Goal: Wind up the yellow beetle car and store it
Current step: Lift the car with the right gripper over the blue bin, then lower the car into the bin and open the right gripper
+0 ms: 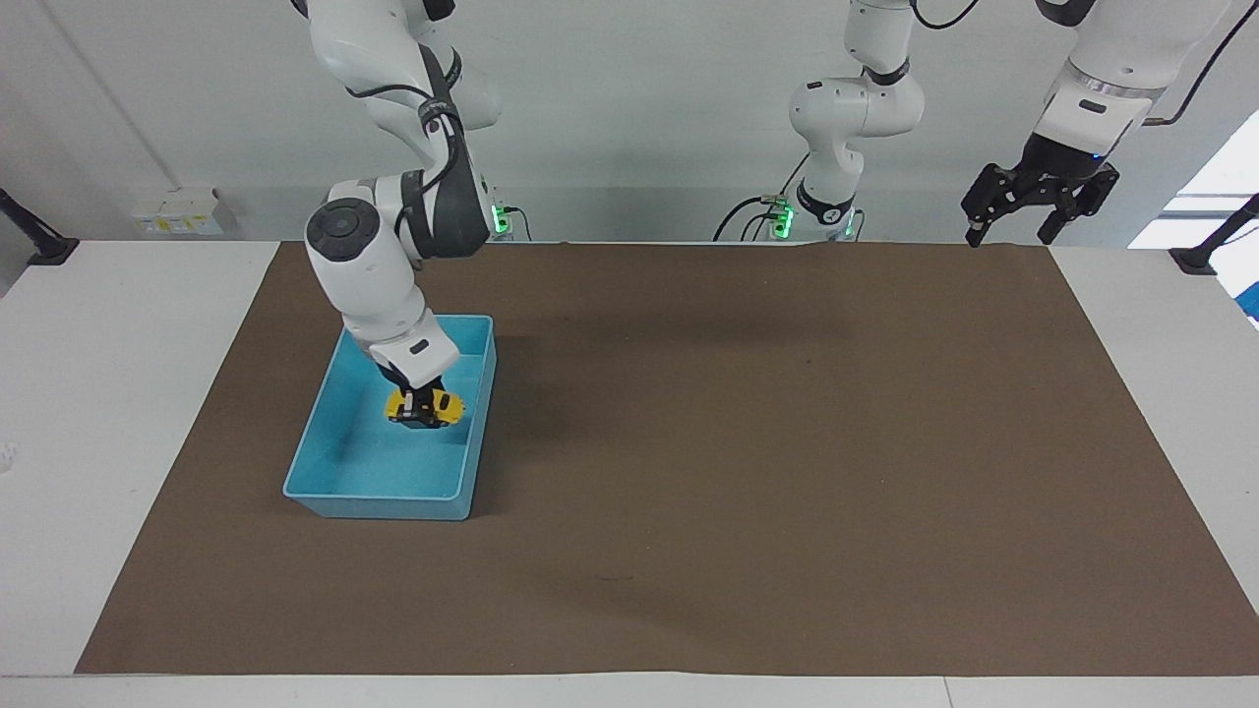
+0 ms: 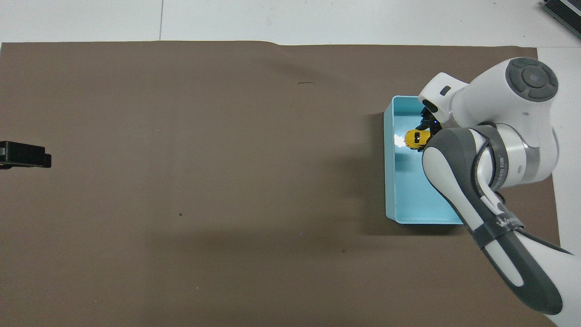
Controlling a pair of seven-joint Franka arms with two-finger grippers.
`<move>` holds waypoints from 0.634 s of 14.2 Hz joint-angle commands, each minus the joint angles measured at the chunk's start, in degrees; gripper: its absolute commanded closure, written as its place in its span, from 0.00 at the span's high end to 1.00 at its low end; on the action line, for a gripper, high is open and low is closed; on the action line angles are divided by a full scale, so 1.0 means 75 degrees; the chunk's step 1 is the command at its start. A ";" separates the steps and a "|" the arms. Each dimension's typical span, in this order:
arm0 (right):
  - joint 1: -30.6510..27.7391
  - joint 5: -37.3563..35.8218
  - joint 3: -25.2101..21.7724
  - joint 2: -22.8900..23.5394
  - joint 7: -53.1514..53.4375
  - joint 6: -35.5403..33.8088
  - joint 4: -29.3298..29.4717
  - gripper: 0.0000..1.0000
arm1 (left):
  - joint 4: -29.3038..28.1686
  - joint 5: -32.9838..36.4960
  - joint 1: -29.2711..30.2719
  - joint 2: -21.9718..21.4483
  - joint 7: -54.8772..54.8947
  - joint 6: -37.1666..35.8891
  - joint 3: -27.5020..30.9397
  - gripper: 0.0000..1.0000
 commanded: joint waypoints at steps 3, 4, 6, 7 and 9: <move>-0.0304 0.0326 0.0074 -0.0658 -0.0227 0.0346 -0.1133 0.05 | 0.0047 -0.0113 0.0117 -0.0072 0.0017 -0.0162 -0.0062 1.00; -0.0304 0.0327 0.0074 -0.0751 -0.0238 0.0440 -0.1309 0.05 | 0.0047 -0.0113 0.0106 -0.0072 0.0017 -0.0162 -0.0062 1.00; -0.0316 0.0327 0.0074 -0.0834 -0.0238 0.0511 -0.1474 0.05 | 0.0047 -0.0113 0.0117 -0.0072 0.0017 -0.0162 -0.0062 1.00; -0.0316 0.0327 0.0063 -0.0892 -0.0250 0.0523 -0.1603 0.05 | 0.0047 -0.0113 0.0106 -0.0072 0.0017 -0.0162 -0.0062 1.00; -0.0397 0.0327 0.0062 -0.0998 -0.0273 0.0767 -0.1837 0.05 | 0.0047 -0.0113 0.0117 -0.0072 0.0017 -0.0151 -0.0062 1.00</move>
